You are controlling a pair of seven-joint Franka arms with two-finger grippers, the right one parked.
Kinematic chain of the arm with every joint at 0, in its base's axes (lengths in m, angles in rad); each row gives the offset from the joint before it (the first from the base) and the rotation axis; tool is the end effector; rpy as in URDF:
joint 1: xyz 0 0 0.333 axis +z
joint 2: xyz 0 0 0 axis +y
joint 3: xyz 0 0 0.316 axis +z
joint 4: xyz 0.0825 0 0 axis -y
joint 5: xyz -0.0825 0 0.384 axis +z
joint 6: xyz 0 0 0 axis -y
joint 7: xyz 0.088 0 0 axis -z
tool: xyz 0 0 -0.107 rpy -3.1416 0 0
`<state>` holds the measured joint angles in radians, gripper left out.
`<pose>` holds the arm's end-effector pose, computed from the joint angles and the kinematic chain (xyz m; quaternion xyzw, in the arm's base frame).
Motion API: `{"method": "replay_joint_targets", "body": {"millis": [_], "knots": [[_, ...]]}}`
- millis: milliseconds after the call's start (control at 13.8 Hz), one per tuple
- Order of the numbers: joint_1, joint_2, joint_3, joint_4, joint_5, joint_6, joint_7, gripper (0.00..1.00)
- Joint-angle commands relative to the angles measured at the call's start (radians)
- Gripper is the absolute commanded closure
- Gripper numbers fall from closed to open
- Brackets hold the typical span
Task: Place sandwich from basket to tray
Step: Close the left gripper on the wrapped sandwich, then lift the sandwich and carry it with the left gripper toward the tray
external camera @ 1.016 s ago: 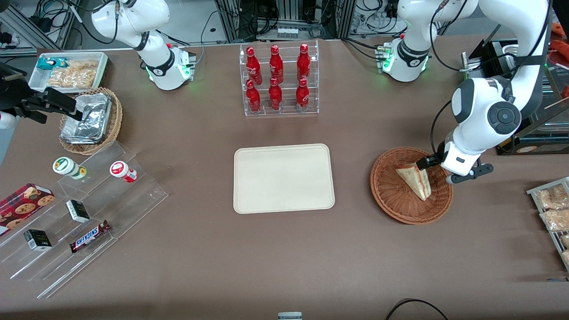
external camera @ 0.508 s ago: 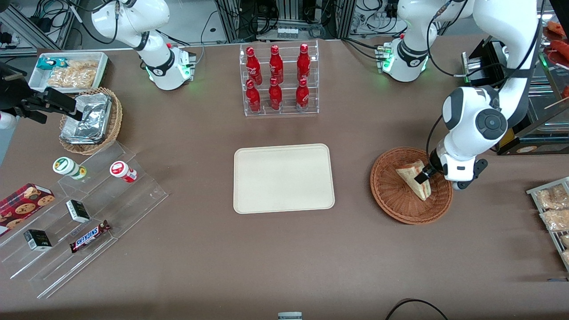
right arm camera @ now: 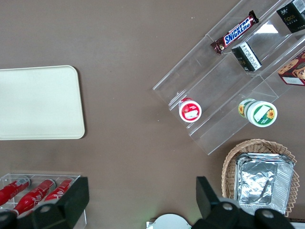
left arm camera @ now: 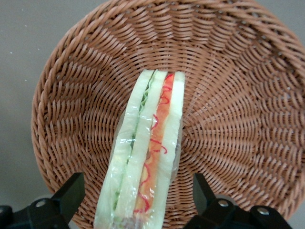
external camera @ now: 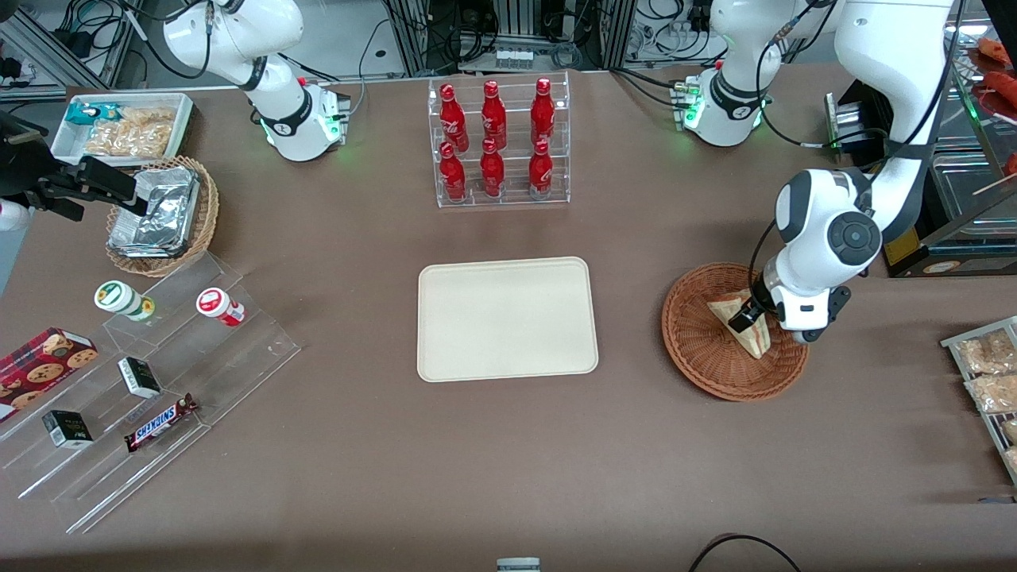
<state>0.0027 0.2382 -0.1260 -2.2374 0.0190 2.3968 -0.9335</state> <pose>0.5322 -0.0662 0.2571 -0.9207 -0.3882 0.0375 0.0118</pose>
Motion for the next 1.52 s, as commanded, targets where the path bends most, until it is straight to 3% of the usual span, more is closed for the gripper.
{"method": "replay_joint_targets", "body": {"millis": [0,73,145,363,435,581,944,1452], "knots": [[-0.007,0.026,0.002,-0.005,-0.001,0.015,-0.022,0.00],[-0.007,0.032,0.002,-0.004,-0.001,0.015,-0.022,0.03],[-0.007,0.033,0.002,-0.004,-0.001,0.013,-0.024,0.17],[-0.007,0.032,0.002,0.002,0.001,0.002,-0.039,0.72],[-0.007,0.026,0.002,0.007,0.001,-0.001,-0.033,0.84],[-0.007,0.019,0.002,0.059,0.001,-0.063,-0.028,0.86],[-0.019,0.023,-0.007,0.295,0.001,-0.422,0.051,0.86],[-0.073,0.039,-0.131,0.338,0.007,-0.423,0.085,0.86]]}}
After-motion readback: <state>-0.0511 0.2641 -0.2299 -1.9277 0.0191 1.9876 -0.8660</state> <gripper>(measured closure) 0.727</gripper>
